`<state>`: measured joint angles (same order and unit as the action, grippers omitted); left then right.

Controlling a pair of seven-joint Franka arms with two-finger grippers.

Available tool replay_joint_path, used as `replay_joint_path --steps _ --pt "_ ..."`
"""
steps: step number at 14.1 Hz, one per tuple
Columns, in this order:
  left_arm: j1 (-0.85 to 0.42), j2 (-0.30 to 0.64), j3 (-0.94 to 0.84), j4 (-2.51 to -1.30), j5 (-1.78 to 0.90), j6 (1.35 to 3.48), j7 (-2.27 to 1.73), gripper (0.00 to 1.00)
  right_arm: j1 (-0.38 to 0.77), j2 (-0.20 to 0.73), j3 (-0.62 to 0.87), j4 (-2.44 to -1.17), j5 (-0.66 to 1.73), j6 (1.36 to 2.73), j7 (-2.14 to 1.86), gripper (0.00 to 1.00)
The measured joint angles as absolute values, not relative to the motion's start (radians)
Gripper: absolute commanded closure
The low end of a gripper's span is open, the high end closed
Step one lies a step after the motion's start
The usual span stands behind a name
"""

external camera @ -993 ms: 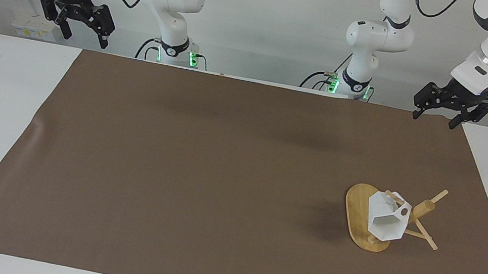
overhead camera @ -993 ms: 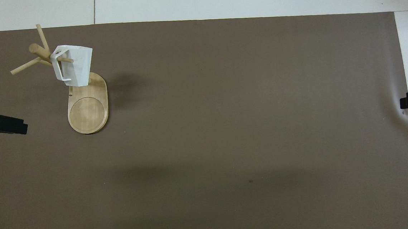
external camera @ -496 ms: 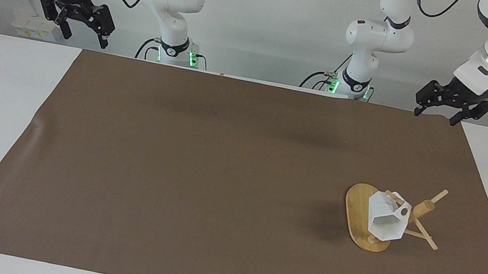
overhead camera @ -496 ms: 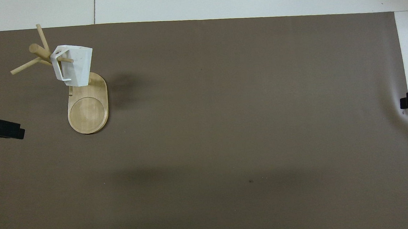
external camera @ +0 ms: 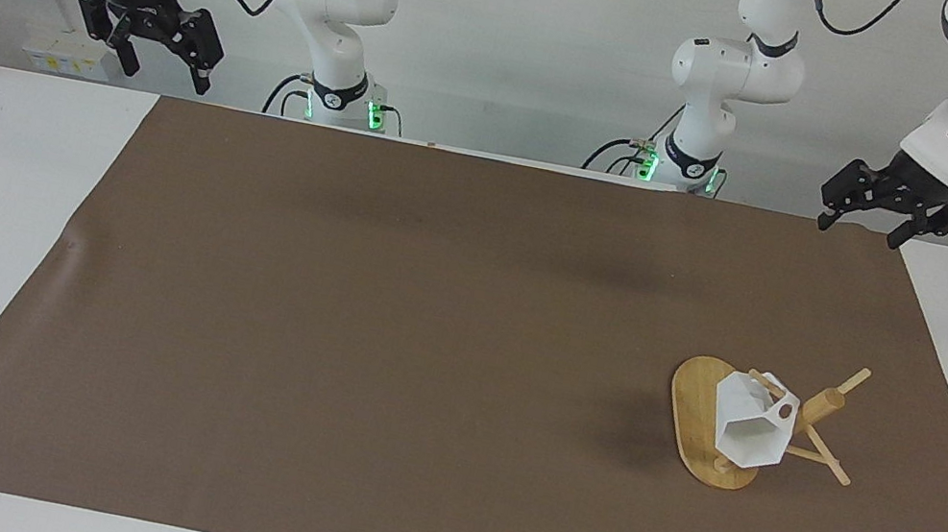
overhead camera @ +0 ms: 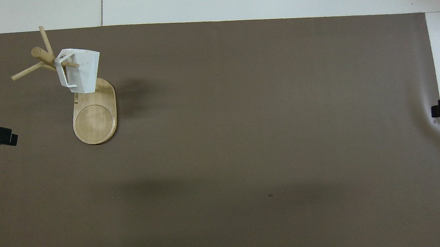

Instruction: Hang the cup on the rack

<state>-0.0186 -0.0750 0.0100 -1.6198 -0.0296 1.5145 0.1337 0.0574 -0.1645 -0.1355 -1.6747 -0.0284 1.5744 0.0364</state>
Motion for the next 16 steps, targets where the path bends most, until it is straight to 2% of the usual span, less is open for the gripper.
replay_joint_path --steps 16 --pt "-0.032 -0.048 0.006 -1.599 -0.028 1.538 0.165 0.00 0.057 -0.164 -0.136 -1.675 -0.028 1.574 0.036 0.00"
